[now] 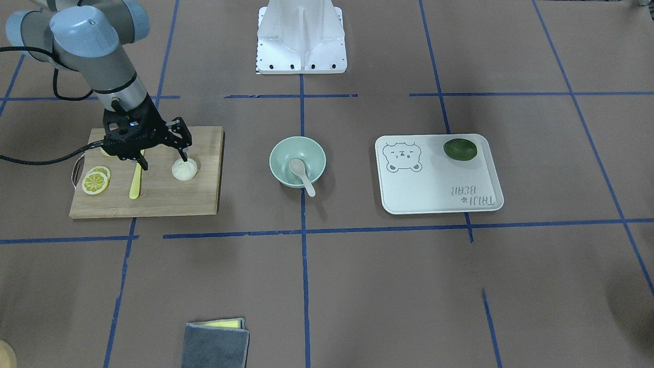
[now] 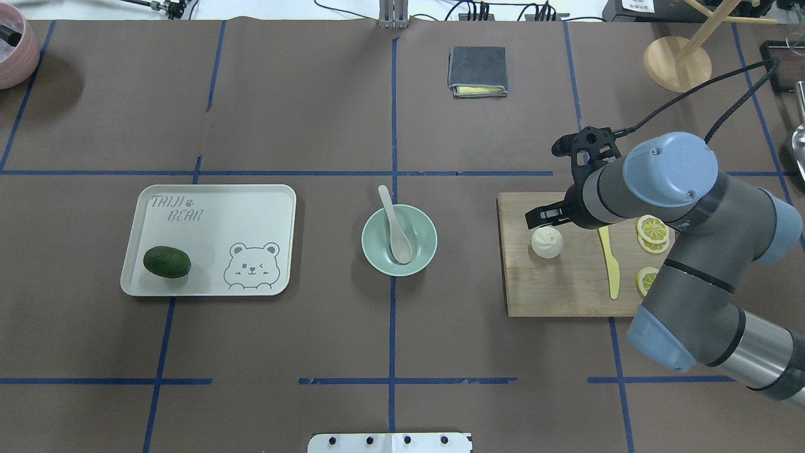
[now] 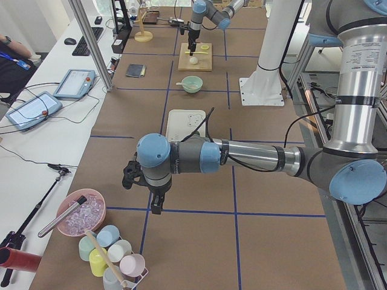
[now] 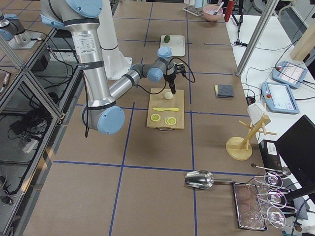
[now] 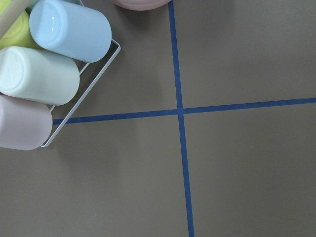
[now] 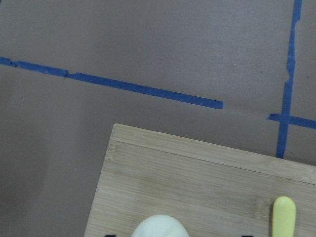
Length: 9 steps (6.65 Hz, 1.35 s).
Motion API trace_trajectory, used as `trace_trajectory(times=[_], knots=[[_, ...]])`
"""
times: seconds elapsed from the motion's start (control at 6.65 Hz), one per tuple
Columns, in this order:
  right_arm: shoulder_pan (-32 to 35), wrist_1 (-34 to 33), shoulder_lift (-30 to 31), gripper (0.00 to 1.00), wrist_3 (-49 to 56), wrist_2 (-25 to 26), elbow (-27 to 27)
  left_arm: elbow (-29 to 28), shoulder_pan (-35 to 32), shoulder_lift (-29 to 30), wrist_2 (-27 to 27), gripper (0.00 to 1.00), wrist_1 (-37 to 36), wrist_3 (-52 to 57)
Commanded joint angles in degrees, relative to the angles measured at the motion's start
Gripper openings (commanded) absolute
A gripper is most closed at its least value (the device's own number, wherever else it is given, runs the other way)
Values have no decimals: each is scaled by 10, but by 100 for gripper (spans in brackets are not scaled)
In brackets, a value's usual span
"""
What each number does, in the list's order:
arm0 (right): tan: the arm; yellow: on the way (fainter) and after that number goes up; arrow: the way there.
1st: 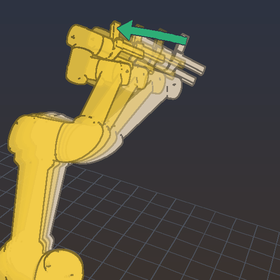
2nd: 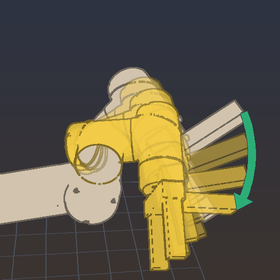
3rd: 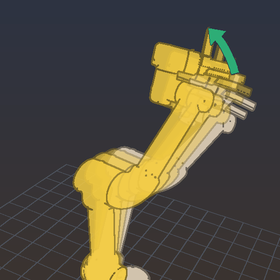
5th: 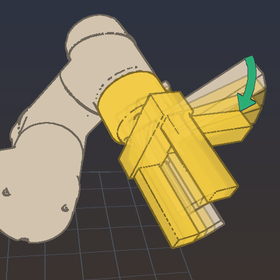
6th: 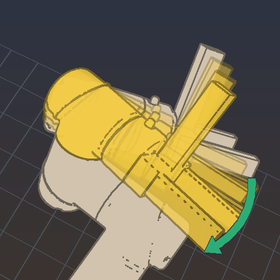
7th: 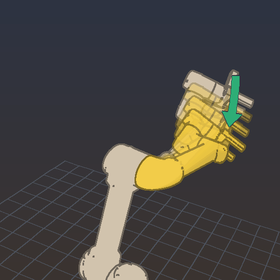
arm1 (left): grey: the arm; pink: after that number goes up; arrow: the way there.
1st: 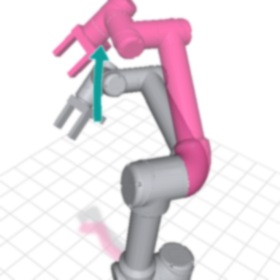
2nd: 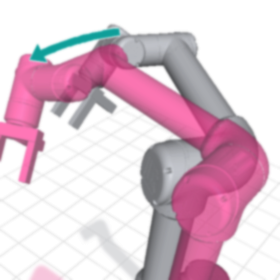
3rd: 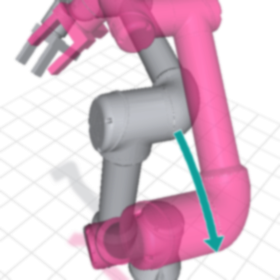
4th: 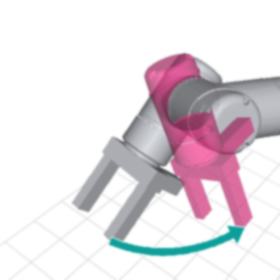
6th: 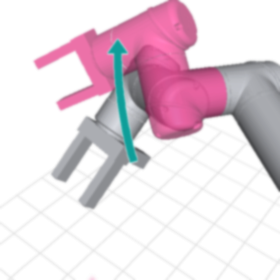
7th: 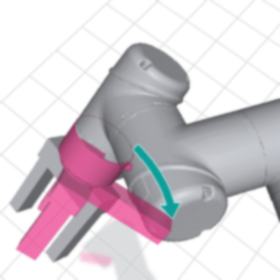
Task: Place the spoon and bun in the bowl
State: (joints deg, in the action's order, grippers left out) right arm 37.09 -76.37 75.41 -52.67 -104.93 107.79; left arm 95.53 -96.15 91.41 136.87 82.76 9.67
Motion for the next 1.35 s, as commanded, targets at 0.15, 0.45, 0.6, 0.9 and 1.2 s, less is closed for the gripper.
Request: trace_trajectory(times=[0.15, 0.45, 0.6, 0.9, 1.2], knots=[[-13, 0, -2, 67, 4, 4, -24, 0, 0, 1, 1, 100, 2, 0], [-16, -3, -4, 6, 3, 3, -25, 0, 0, 1, 1, 100, 7, 0], [-18, -1, -6, 0, 2, 2, -24, 0, 0, 1, 1, 100, 7, 0], [-23, -2, -8, 0, -2, 3, -23, 0, 0, 1, 1, 100, 7, 0], [-21, -19, -32, 0, -2, 2, -14, -1, 0, 1, 1, 100, 7, 0]])
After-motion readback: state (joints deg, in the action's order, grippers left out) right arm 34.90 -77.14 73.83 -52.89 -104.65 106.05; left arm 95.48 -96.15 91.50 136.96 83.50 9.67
